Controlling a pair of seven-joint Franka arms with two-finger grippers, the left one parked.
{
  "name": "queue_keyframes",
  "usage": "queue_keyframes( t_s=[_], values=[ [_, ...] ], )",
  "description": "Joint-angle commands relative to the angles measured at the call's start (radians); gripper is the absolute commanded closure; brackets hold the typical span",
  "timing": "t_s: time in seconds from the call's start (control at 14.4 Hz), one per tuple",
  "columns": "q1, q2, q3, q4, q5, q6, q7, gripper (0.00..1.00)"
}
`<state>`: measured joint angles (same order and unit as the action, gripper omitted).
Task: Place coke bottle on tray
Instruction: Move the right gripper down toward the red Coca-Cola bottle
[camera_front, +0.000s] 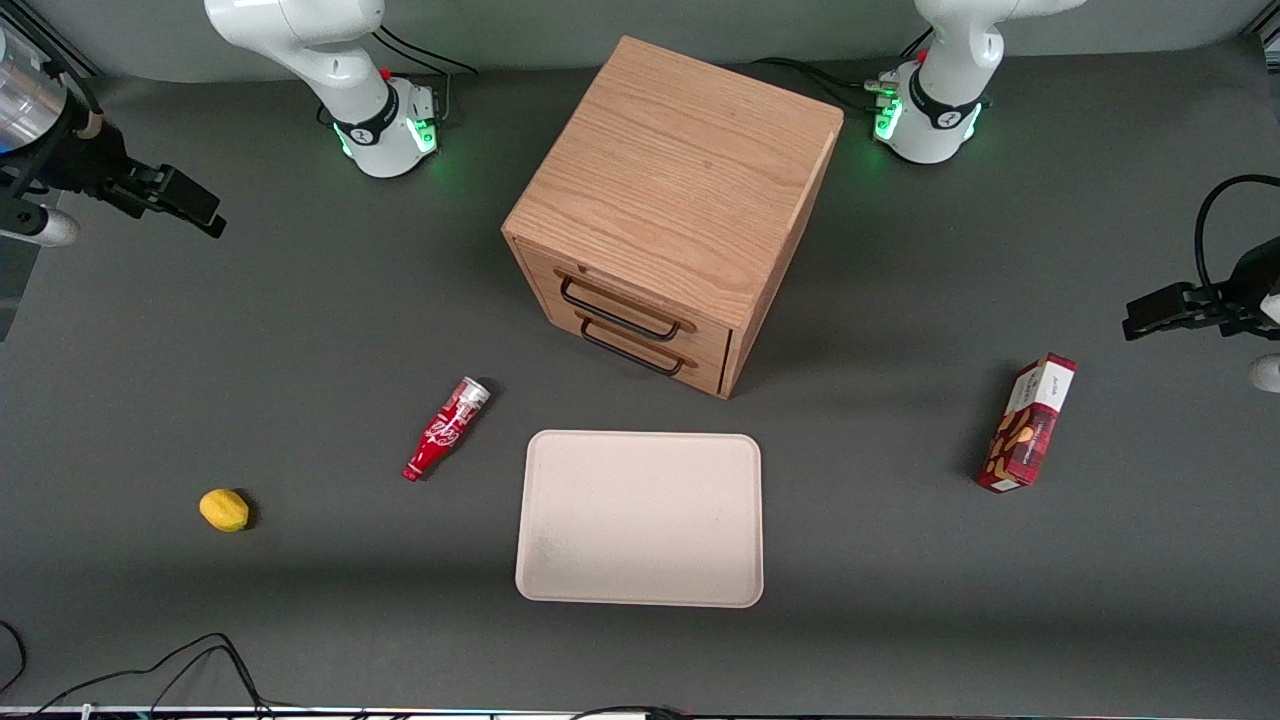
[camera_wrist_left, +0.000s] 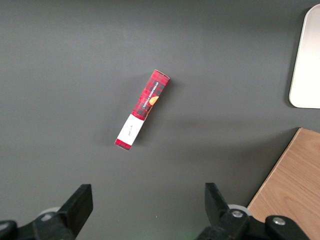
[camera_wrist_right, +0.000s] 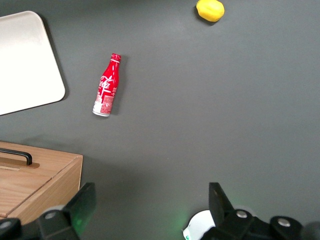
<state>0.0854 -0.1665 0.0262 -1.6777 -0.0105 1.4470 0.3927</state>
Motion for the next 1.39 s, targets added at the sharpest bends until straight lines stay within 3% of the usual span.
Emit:
queue_keyframes(
  t_s=[0.0, 0.42, 0.62, 0.76, 1.11, 1.32],
  values=[
    [0.002, -0.013, 0.000, -0.007, 0.023, 0.004, 0.004, 0.00],
    [0.010, 0.033, 0.020, 0.016, 0.030, 0.010, 0.003, 0.00],
    [0.010, 0.200, 0.054, 0.130, 0.109, 0.065, 0.154, 0.00],
    [0.019, 0.309, 0.110, 0.128, 0.118, 0.174, 0.280, 0.00],
    [0.022, 0.588, 0.141, 0.017, 0.103, 0.460, 0.523, 0.00],
    [0.034, 0.685, 0.141, -0.071, 0.031, 0.677, 0.583, 0.00]
  ],
)
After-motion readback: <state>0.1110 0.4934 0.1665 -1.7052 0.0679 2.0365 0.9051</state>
